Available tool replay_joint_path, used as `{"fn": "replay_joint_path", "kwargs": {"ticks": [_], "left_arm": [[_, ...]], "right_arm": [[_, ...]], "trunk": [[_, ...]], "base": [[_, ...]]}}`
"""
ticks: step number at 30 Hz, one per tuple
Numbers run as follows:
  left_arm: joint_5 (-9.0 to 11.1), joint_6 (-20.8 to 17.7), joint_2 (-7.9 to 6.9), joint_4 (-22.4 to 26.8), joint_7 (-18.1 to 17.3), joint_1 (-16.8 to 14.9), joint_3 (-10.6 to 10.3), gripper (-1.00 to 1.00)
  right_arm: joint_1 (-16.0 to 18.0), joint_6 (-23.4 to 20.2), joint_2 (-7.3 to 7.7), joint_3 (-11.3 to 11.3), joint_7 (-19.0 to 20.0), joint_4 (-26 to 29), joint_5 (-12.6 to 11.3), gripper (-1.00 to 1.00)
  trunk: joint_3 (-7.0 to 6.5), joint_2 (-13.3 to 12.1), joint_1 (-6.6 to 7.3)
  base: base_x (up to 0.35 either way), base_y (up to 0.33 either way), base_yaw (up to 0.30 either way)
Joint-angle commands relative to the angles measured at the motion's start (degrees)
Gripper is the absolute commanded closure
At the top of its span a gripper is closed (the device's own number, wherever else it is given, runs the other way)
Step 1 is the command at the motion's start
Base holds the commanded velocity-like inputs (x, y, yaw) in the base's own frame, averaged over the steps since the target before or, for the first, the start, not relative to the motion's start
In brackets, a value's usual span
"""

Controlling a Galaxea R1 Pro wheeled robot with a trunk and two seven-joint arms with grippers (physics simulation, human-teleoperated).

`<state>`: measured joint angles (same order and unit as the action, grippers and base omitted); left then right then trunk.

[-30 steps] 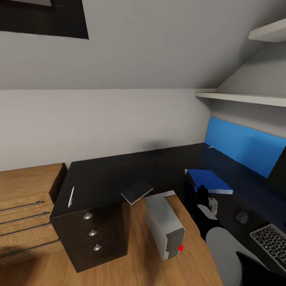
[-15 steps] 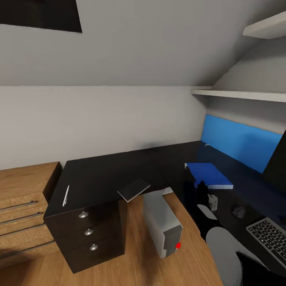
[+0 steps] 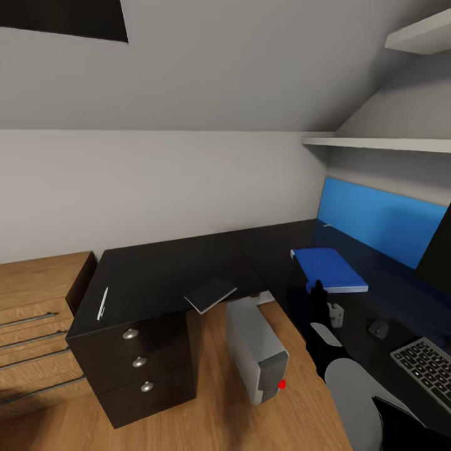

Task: In the bedroom, organize the workspace by keeping the computer under the desk, ensuring the monitor is on the desk, placing the keyboard on the desk next to the monitor, placing the mouse on the desk next to the keyboard, moving the folder from the swivel chair onto the desk next to the mouse, stacking the notebook on top of the folder with the pen on top of the notebook, and positioning the swivel chair next to the desk.

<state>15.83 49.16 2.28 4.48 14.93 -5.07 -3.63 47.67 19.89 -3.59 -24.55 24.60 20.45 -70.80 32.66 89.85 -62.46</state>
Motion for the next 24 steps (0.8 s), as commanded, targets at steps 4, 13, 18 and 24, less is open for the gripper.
{"fn": "replay_joint_path", "kwargs": {"ticks": [4, 13, 18, 24], "left_arm": [[0.3, 0.1, 0.0, 0.0, 0.2, 0.0, -0.4, -1.0], [0.3, 0.1, 0.0, 0.0, 0.2, 0.0, -0.4, -1.0], [0.3, 0.1, 0.0, 0.0, 0.2, 0.0, -0.4, -1.0], [0.3, 0.1, 0.0, 0.0, 0.2, 0.0, -0.4, -1.0]], "right_arm": [[0.1, 0.0, -0.02, -0.1, 0.4, -0.1, -0.7, 1.0], [0.1, 0.0, -0.09, -0.1, 0.4, -0.1, -0.8, 1.0], [0.1, 0.0, -0.1, -0.1, 0.4, -0.1, -0.8, 1.0], [0.1, -0.1, -0.07, -0.1, 0.2, -0.1, -0.9, 1.0]], "trunk": [[0.78, 1.6, -0.88], [2.4, 5.3, -2.86], [3.29, 7.3, -3.96], [3.29, 7.3, -3.96]], "base": [[0.0, 0.0, 0.0], [0.0, 0.0, 0.0], [0.0, 0.0, 0.0], [0.0, 0.0, 0.0]]}}
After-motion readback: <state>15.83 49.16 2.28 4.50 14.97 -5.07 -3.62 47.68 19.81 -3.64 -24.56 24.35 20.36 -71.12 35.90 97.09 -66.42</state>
